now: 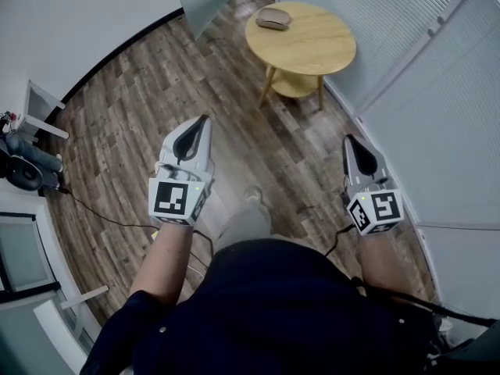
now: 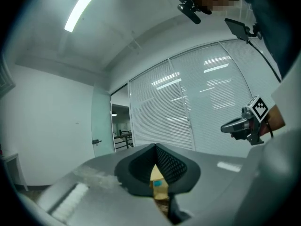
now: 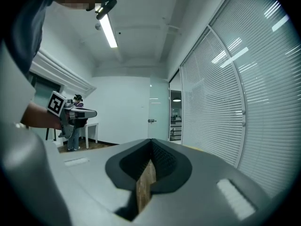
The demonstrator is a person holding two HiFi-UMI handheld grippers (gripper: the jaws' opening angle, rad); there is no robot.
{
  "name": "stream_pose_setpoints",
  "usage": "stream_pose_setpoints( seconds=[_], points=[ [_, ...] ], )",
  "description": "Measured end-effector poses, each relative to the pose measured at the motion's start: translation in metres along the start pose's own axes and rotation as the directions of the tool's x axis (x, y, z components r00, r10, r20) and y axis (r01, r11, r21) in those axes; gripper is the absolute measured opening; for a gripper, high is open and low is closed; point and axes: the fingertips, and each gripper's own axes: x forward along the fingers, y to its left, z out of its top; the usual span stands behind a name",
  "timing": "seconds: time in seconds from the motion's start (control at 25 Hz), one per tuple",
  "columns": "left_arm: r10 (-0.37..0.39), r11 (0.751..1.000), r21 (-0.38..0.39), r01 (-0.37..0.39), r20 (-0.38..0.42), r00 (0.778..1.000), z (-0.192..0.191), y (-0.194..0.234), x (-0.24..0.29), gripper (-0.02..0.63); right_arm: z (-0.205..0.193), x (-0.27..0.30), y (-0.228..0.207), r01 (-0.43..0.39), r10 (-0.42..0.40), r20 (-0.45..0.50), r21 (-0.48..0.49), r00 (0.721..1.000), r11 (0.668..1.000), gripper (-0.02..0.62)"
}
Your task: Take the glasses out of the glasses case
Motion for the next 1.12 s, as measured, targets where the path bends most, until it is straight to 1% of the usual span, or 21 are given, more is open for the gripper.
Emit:
stream_pose_setpoints(
  seconds=[0.16,0.32,0.44,0.6,0.84,1.0,1.12],
  points=[
    [-0.031,0.999,-0.023,0.031,0.009,0.999,-0.008,0.019,0.037,0.006,0.004,0.036,-0.010,0.011,-0.011,-0.001,0.000,1.000,1.000,0.008],
    [-0.056,0.998,0.002,0.056,0.012,0.998,-0.006,0.044,0.067,0.006,0.016,0.078,-0.010,0.004,-0.004,-0.006,-0.009,1.000,1.000,0.008],
    [-0.061,0.998,-0.010,0.061,0.011,0.998,-0.004,0.064,0.095,0.006,0.018,0.107,-0.016,0.009,-0.010,-0.007,-0.009,1.000,1.000,0.008],
    [-0.106,0.994,0.002,0.106,0.026,0.994,-0.012,0.087,0.125,0.006,0.015,0.140,-0.026,0.040,-0.040,-0.022,0.009,0.999,0.999,0.008],
    [-0.136,0.991,-0.012,0.137,0.045,0.990,-0.019,0.130,0.169,0.006,0.015,0.185,-0.036,0.097,-0.096,-0.039,0.028,0.995,0.995,0.008],
    [-0.154,0.988,-0.018,0.155,0.050,0.987,-0.025,0.142,0.196,0.006,0.015,0.204,-0.047,0.134,-0.133,-0.030,0.036,0.991,0.990,0.008],
    [-0.163,0.986,-0.015,0.164,0.052,0.985,-0.024,0.141,0.210,0.006,0.015,0.214,-0.054,0.140,-0.139,-0.024,0.036,0.990,0.990,0.008]
  ],
)
